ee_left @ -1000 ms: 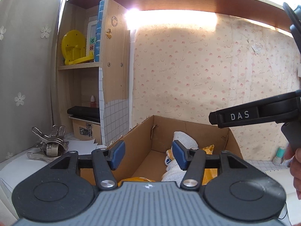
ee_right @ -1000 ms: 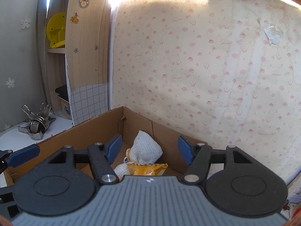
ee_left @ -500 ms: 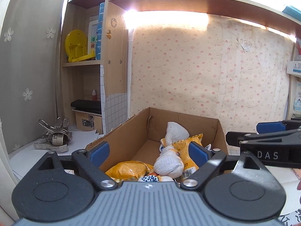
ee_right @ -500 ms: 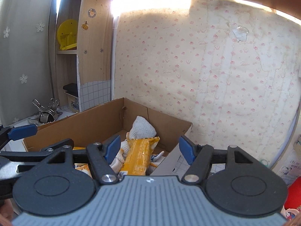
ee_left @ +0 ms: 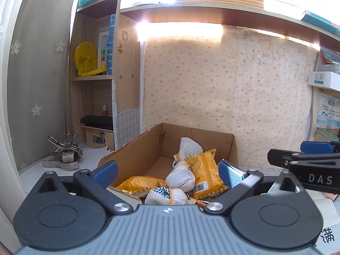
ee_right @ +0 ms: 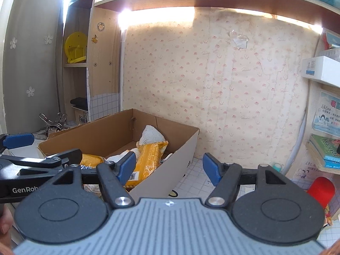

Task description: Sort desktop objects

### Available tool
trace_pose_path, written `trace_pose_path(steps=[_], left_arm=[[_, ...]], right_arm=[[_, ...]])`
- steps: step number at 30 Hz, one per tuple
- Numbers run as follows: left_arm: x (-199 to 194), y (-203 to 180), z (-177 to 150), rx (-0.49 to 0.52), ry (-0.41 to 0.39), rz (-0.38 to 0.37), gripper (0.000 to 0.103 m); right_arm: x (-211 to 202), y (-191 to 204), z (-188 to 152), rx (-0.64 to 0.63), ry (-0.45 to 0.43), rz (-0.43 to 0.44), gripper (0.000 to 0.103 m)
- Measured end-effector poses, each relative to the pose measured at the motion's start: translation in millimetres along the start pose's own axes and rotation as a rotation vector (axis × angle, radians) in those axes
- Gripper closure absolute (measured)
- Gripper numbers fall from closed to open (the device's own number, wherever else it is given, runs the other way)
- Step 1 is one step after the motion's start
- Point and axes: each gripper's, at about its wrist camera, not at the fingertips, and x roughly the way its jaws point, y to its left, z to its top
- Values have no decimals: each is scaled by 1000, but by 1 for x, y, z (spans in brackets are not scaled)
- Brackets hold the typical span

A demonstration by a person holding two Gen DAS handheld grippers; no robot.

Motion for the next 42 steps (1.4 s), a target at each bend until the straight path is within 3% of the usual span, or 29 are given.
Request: trace_pose_path(steps=[5,12,20,30,42], left_arm=[[-3,3,1,-8,2,12,0],[-5,7,1,-24,26,-32,0],[-5,1,0,32,32,23,0],[-2,4,-2,25,59,16,0],[-5,0,-4,52,29,31,0]], right_arm=[[-14,-4,-2,22,-17,-2,34],[-17,1,-6,16,-12,1,34],[-17,8,-8,-2,-6,5,34],[-17,9,-11,-12,-5,4,33],[-16,7,-12,-5,-2,3,30]])
